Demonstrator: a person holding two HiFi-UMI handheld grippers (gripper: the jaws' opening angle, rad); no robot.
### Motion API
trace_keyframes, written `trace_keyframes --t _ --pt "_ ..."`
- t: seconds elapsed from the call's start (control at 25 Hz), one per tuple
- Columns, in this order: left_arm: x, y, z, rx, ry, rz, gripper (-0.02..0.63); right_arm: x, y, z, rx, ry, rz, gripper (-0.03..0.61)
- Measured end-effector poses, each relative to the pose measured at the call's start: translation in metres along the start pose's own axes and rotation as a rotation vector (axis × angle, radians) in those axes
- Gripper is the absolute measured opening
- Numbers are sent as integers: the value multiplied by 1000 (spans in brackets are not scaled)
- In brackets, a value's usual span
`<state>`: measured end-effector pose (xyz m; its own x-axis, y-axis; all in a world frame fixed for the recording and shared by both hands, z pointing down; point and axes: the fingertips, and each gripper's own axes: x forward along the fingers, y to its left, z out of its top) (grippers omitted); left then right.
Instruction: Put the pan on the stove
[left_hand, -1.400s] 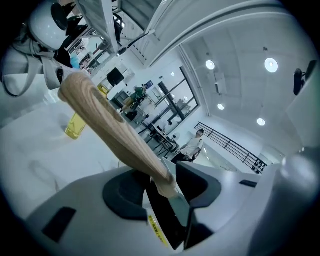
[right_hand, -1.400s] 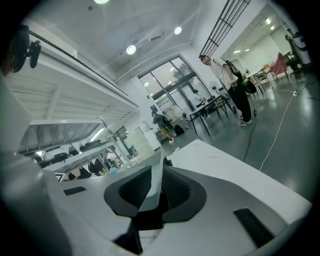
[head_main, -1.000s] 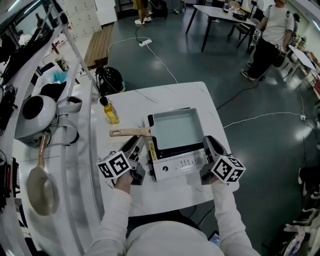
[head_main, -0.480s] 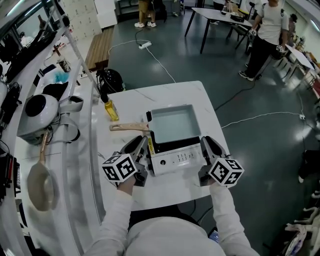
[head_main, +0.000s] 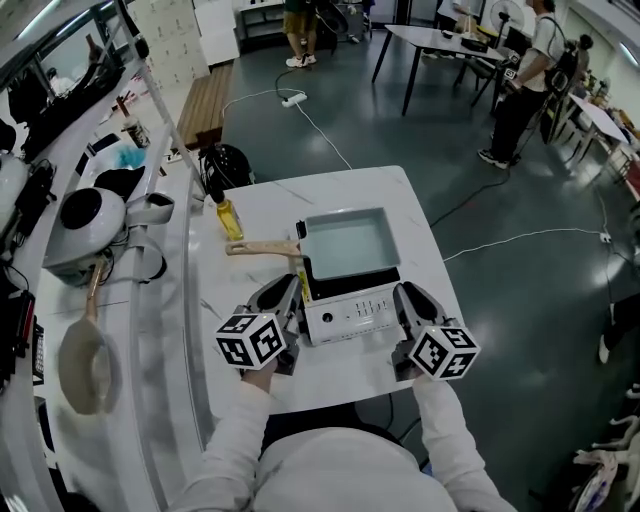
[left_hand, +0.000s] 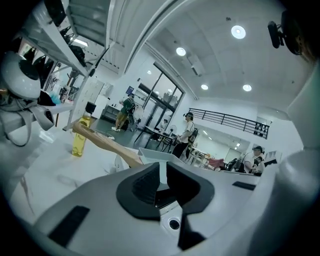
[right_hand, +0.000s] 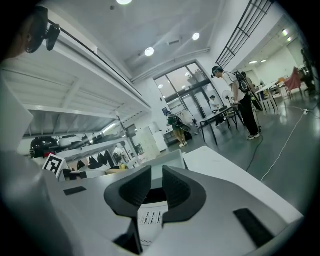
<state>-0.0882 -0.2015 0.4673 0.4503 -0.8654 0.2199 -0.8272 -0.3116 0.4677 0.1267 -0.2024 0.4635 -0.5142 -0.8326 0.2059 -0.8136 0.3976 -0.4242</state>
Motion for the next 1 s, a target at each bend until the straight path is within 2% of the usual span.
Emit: trace_keyframes --t 0.48,1.0 --pt "-14 -17 -18 61 29 16 29 -19 19 -17 -35 21 18 29" --pt "-10 -21 -16 82 26 21 29 -20 21 -19 -93 35 7 27"
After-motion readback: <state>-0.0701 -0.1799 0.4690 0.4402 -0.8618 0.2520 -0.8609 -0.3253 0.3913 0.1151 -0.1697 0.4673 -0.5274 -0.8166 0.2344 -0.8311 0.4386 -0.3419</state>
